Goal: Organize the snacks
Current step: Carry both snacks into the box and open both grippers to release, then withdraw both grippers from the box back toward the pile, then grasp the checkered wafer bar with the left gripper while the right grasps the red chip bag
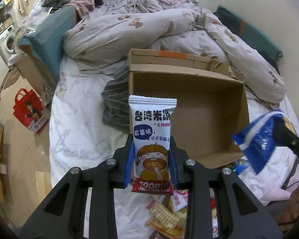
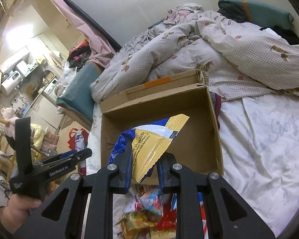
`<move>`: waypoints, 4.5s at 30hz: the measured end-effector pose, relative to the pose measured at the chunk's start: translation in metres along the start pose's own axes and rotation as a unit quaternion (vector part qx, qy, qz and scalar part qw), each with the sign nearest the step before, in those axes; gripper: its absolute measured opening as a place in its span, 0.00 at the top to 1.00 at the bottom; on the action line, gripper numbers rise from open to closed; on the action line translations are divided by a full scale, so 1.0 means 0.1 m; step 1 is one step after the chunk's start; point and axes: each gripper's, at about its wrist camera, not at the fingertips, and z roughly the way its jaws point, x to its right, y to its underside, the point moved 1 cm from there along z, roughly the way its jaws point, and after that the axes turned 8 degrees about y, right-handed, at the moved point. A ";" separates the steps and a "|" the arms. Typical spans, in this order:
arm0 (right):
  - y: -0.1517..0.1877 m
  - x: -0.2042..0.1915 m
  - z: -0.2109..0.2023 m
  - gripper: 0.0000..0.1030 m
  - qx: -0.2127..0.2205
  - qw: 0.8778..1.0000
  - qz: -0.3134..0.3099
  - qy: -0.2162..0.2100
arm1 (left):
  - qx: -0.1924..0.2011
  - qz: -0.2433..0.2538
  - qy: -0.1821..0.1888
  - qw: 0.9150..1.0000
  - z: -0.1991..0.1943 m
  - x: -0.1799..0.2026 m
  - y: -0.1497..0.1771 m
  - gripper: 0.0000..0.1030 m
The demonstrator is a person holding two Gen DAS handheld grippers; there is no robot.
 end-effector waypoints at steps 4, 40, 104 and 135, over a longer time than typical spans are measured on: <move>-0.01 -0.01 0.23 0.79 -0.005 1.000 -0.008 0.011 | 0.002 0.011 0.004 1.000 0.14 0.12 -0.03 0.74; 0.27 0.20 1.02 0.75 -0.097 0.994 -0.004 0.051 | -0.004 0.064 -0.014 0.998 0.70 0.19 0.14 0.60; 0.96 0.49 0.03 0.01 -0.102 0.990 0.088 0.033 | -0.048 -0.061 -0.007 0.997 -0.01 -0.38 1.11 0.14; 1.03 0.60 0.11 0.01 -0.122 0.986 0.100 0.055 | -0.170 -0.120 0.063 0.976 0.32 -0.32 1.41 0.77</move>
